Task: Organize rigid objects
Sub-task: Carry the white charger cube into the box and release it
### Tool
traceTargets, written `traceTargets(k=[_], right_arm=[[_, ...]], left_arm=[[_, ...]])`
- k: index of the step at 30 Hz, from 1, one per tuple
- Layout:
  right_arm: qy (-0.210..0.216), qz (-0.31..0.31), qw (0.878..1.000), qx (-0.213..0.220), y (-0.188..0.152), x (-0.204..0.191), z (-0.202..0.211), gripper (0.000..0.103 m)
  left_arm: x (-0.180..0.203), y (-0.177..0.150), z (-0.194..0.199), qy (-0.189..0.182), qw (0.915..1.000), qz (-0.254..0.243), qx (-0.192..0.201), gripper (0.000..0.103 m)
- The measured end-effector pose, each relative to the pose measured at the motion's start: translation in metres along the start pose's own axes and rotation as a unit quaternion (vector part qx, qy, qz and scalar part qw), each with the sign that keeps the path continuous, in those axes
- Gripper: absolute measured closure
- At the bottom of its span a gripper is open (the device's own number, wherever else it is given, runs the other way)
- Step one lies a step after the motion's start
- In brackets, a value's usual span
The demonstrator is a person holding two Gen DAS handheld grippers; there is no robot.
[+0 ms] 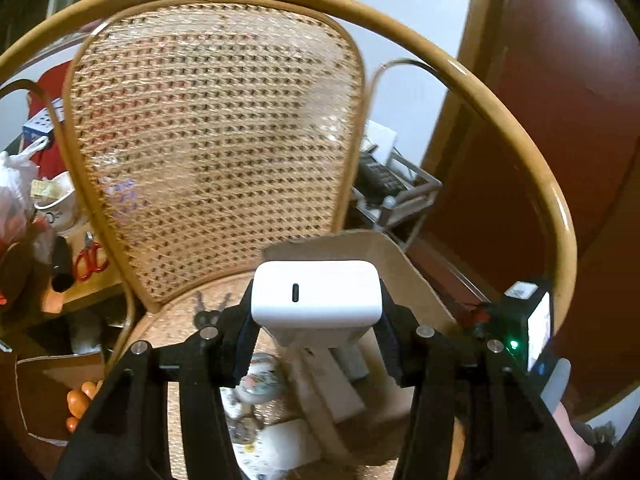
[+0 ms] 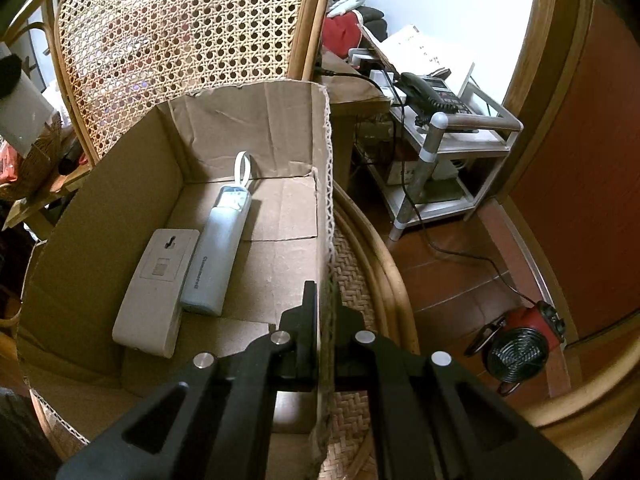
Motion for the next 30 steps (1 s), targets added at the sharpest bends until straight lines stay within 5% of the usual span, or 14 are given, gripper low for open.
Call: traceTargets(k=[15,30], right_arm=[[0.000,-0.001,1.000,0.000,0.001,-0.001,0.001,0.097],[-0.002,0.003,1.000,-0.001,0.002,0.000,0.002,0.097]], left_arm=[[0.046,-0.045,-0.035,-0.042,0.9966,-0.017,-0.069,0.053],[0.064,-0.066,-0.062,-0.036,0.9931,-0.038,-0.105,0.053]])
Point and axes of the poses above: each gripper's, at about its wrist camera, not at the fingertips, and z roughly against the way its jaws point, x to its right, y to its top, the point moved 9 cm from there along -z, roughly the way its jaws point, and after that the axes turned 15 degrees about y, right-handed, at the moved point
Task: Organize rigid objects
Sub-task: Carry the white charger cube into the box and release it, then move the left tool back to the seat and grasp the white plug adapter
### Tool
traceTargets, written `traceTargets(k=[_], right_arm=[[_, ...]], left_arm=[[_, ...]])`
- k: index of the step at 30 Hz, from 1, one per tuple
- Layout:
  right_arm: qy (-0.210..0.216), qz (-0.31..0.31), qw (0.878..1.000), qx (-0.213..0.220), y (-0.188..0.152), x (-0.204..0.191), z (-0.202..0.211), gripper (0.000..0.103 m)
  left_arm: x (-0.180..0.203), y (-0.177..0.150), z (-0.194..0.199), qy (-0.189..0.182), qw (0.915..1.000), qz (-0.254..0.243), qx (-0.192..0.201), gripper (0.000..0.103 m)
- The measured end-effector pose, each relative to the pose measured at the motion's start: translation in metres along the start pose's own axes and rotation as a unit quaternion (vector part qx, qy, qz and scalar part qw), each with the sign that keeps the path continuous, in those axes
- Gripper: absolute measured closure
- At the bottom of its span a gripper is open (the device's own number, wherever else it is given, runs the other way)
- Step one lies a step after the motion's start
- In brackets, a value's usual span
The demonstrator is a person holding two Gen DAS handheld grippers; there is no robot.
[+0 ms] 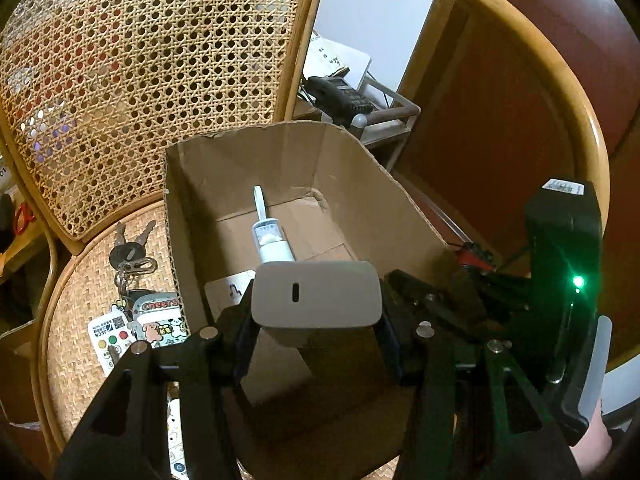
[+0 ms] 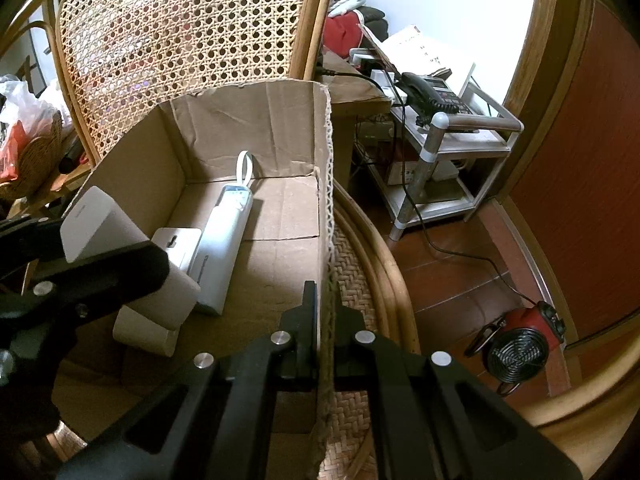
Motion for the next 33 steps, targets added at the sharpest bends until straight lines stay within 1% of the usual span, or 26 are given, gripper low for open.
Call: traceTargets(k=[8,9,10,11,13,18,20,22,24,28,30,33], right_arm=[[0.000,0.000,1.000,0.000,0.001,-0.001,-0.001,0.097],[-0.001,0.000,1.000,0.000,0.001,0.000,-0.001,0.097],[0.000,-0.001,1.000,0.000,0.000,0.000,-0.001,0.097],[0.002,-0.002,1.000,0.000,0.000,0.000,-0.001,0.097],[0.001,-0.003,1.000,0.001,0.001,0.000,-0.001,0.097],[0.000,0.001,1.000,0.001,0.000,-0.004,-0.003,0.097],[-0.001,0.001,1.000,0.001,0.000,-0.004,-0.003,0.097],[-0.001,0.002,1.000,0.000,0.000,-0.004,-0.003,0.097],[-0.001,0.002,1.000,0.001,0.000,-0.004,-0.003,0.097],[-0.001,0.004,1.000,0.001,-0.001,-0.004,-0.003,0.097],[-0.002,0.005,1.000,0.001,-0.001,-0.005,-0.003,0.097],[-0.004,0.005,1.000,-0.001,-0.002,-0.004,-0.003,0.097]], left_arm=[[0.000,0.000,-0.002,-0.009,0.9999,0.003,-0.005,0.052],[0.001,0.000,0.001,-0.013,0.9999,0.004,-0.002,0.046],[0.002,0.001,0.005,-0.024,0.9996,0.009,0.006,0.035],[0.002,0.002,0.008,-0.029,0.9994,0.013,0.011,0.031],[-0.003,0.004,0.013,-0.015,0.9996,0.016,0.020,0.025],[-0.020,0.012,0.025,-0.014,0.9988,0.030,0.035,0.024],[-0.031,0.016,0.034,-0.005,0.9985,0.031,0.045,0.023],[-0.045,0.019,0.040,0.007,0.9981,0.035,0.050,0.017],[-0.063,0.018,0.046,0.021,0.9972,0.046,0.055,0.016],[-0.098,0.002,0.051,0.045,0.9962,0.058,0.048,0.016],[-0.111,-0.011,0.053,0.052,0.9959,0.060,0.043,0.016],[-0.126,-0.040,0.053,0.058,0.9960,0.062,0.030,0.016]])
Point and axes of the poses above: each gripper's, at about its wrist camera, not at the fingertips, and z roughly against the way its jaws point, x to its right, y to its top, the point moved 9 cm from there along -z, roughly the way its jaws point, and after that the axes turned 15 degrees about y, right-handed, at the moved point
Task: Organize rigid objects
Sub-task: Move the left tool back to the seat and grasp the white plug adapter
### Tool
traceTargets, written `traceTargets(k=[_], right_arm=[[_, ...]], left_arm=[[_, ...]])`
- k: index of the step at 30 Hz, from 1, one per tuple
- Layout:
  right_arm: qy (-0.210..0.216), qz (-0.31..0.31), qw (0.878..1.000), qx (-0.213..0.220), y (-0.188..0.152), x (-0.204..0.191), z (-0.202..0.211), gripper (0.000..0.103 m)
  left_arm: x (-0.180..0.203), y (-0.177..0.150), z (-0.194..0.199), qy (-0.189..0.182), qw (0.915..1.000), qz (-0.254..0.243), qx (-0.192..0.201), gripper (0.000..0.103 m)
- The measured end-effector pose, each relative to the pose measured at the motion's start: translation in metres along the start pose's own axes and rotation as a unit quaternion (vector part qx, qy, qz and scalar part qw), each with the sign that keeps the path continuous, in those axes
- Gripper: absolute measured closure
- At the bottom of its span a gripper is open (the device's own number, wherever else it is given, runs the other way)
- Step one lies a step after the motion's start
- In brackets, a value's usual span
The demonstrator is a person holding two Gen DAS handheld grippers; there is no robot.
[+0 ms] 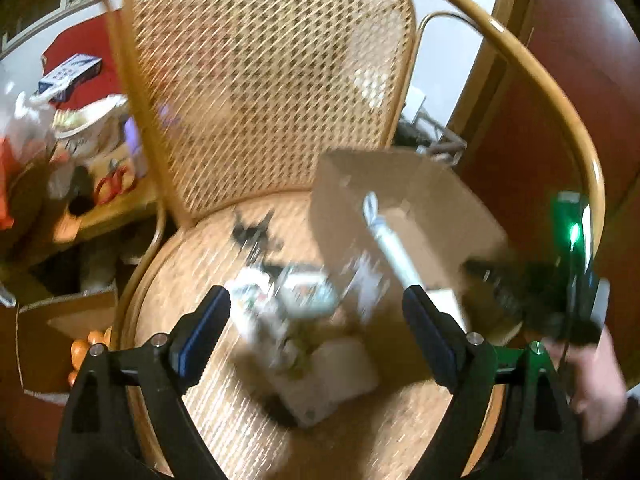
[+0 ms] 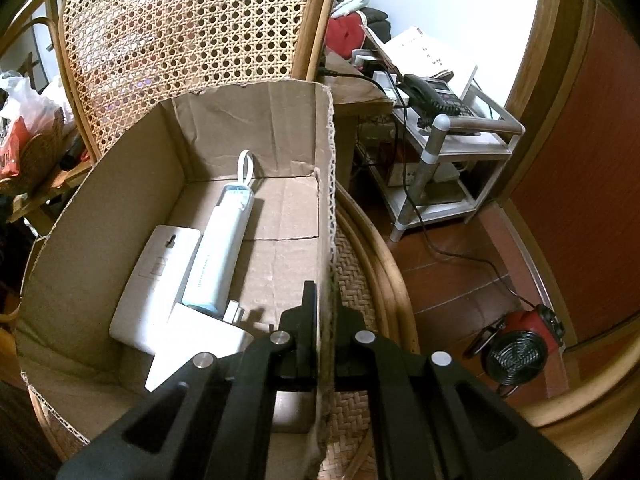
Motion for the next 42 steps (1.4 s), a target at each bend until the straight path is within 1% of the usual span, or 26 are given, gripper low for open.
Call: traceTargets(k=[4,8,10,12,14,16,17,21,24,29,30,33,36,38,39,41,42], right_arm=[[-0.002,-0.001,1.000,0.000,0.001,0.000,0.000,0.097],[-0.003,0.000,1.000,0.001,0.000,0.000,0.001,0.097],[-0.003,0.000,1.000,0.001,0.000,0.000,0.000,0.097],[-0.002,0.000,1.000,0.001,0.000,0.000,0.001,0.097],[-0.002,0.001,1.000,0.001,0.000,0.000,0.001,0.097],[-0.002,0.002,1.000,0.000,-0.001,-0.001,0.001,0.097],[-0.001,0.001,1.000,0.000,-0.002,-0.001,0.001,0.097],[-0.001,0.001,1.000,0.000,-0.002,-0.002,0.001,0.097],[0.000,0.001,1.000,-0.001,-0.003,-0.002,0.000,0.097],[-0.001,0.001,1.000,-0.001,-0.002,-0.002,0.001,0.097],[-0.001,0.001,1.000,-0.001,-0.003,-0.002,0.001,0.097],[-0.002,0.001,1.000,-0.001,-0.003,-0.002,0.001,0.097],[-0.002,0.000,1.000,-0.001,-0.003,-0.002,0.001,0.097],[-0.001,0.000,1.000,-0.001,-0.004,-0.002,0.001,0.097],[-0.001,0.000,1.000,0.000,-0.004,-0.001,0.001,0.097],[-0.001,0.002,1.000,-0.001,-0.003,-0.002,0.001,0.097],[0.000,0.002,1.000,-0.001,-0.003,-0.002,0.001,0.097]], left_arm=[[-0.009,-0.036,-0.004,0.004,0.9996,-0.013,-0.023,0.016],[0.008,-0.051,-0.011,0.002,0.9984,-0.047,-0.031,0.016],[0.020,-0.054,-0.015,0.014,0.9968,-0.073,-0.030,0.016],[0.027,-0.056,-0.025,0.037,0.9942,-0.097,-0.027,0.016],[0.031,-0.059,-0.036,0.049,0.9920,-0.110,-0.036,0.016],[0.032,-0.063,-0.050,0.057,0.9907,-0.112,-0.052,0.015],[0.032,-0.064,-0.054,0.061,0.9901,-0.113,-0.057,0.012],[0.028,-0.062,-0.063,0.059,0.9914,-0.100,-0.060,0.004],[0.011,-0.060,-0.068,0.064,0.9920,-0.077,-0.076,0.003],[-0.027,-0.053,-0.070,0.124,0.9876,-0.051,-0.082,0.005],[-0.029,-0.053,-0.069,0.123,0.9879,-0.049,-0.080,0.007],[-0.020,-0.053,-0.064,0.087,0.9922,-0.052,-0.072,0.007],[-0.008,-0.056,-0.068,0.093,0.9898,-0.082,-0.071,0.007],[-0.003,-0.060,-0.075,0.083,0.9895,-0.087,-0.081,0.007],[-0.003,-0.062,-0.079,0.084,0.9891,-0.087,-0.085,0.007],[-0.007,-0.060,-0.082,0.121,0.9845,-0.101,-0.077,0.019],[-0.007,-0.060,-0.082,0.136,0.9816,-0.112,-0.074,0.040]])
Point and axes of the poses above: each gripper's, at about its wrist camera, not at the fingertips, and z roughly against the way its jaws point, x to its right, y to its top, the point moved 9 cm from there along -z, roughly the way its jaws point, and after that the axes turned 15 degrees about y, right-handed, at the moved point
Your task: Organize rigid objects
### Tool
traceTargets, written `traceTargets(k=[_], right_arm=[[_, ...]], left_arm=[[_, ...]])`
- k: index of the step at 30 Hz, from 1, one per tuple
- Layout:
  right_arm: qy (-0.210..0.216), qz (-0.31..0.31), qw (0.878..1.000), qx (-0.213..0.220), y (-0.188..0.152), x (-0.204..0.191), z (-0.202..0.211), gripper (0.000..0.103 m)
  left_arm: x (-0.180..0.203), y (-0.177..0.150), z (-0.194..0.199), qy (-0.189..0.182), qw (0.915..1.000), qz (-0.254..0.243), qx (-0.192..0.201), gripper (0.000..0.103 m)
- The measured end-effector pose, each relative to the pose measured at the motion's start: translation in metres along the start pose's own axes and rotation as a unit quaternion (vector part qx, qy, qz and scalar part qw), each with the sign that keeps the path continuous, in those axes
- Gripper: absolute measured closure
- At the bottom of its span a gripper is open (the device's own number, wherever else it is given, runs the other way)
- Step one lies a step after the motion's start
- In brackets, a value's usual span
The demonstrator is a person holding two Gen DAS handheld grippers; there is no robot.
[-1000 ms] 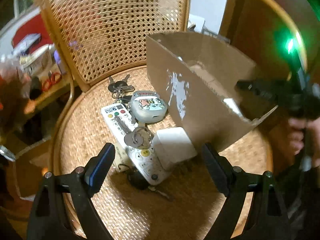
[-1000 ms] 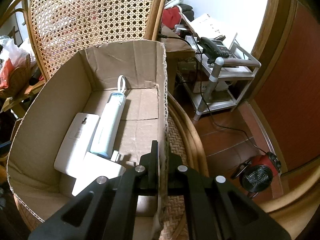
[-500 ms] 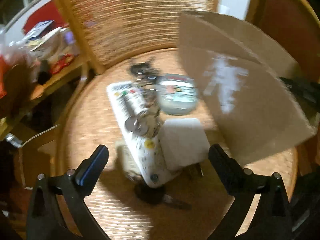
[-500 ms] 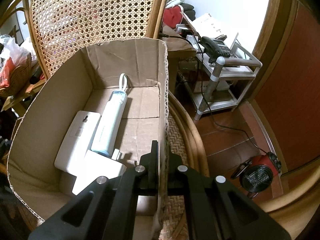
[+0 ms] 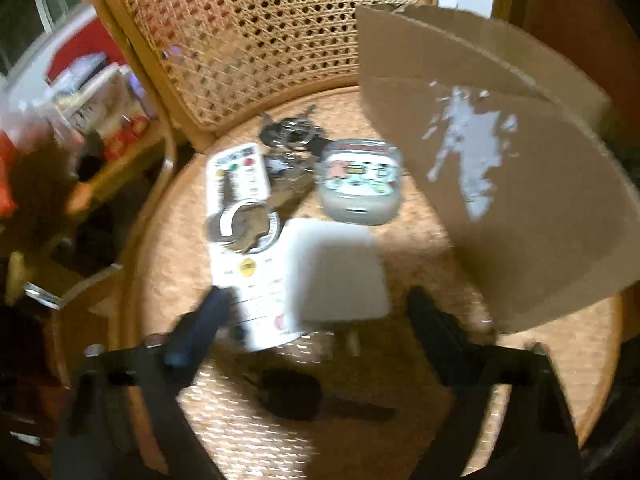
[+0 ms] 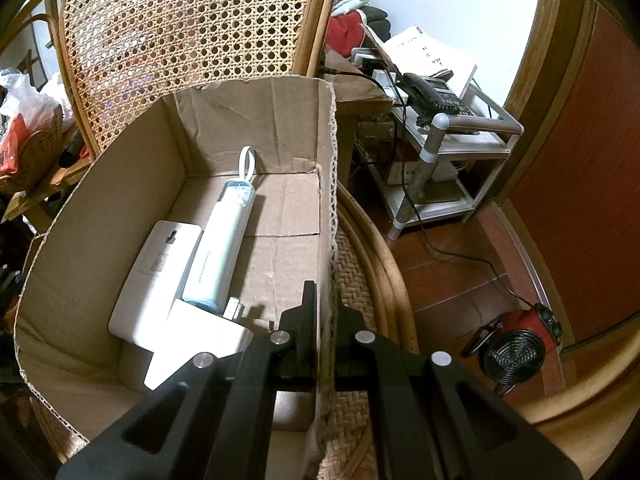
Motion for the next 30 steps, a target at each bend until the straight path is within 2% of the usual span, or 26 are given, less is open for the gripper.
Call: traceTargets(k=[1,3,4,7,15,26,30], right_arm=[[0.000,0.000,1.000,0.000,0.000,0.000,0.000,0.097],[-0.001,0.000,1.000,0.000,0.000,0.000,0.000,0.097],[-0.001,0.000,1.000,0.000,0.000,0.000,0.000,0.097],[-0.001,-0.001,1.000,0.000,0.000,0.001,0.000,0.097],[-0.001,-0.001,1.000,0.000,0.000,0.001,0.000,0.097],[-0.001,0.000,1.000,0.000,0.000,0.001,0.000,0.097],[-0.001,0.000,1.000,0.000,0.000,0.001,0.000,0.097]], left_arm=[[0.000,0.001,0.003,0.008,0.9999,-0.011,0.006,0.055],[-0.003,0.001,0.005,-0.010,0.9999,0.006,0.003,0.067],[-0.004,0.001,0.004,-0.022,0.9996,0.016,-0.003,0.069],[-0.008,0.004,0.006,-0.034,0.9989,0.031,-0.002,0.070],[-0.002,0.009,0.015,-0.055,0.9980,0.031,0.004,0.071],[-0.013,0.030,0.058,-0.084,0.9933,0.055,0.057,0.071],[-0.019,0.045,0.087,-0.090,0.9892,0.068,0.094,0.072]])
Point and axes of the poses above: each gripper's, at about its wrist camera, not at the fingertips, and z roughly against the way its jaws point, x to its right, y to its top, the point moved 9 cm from there along -z, roughly the way its jaws point, and after that the axes turned 15 degrees about y, right-handed, at the moved point
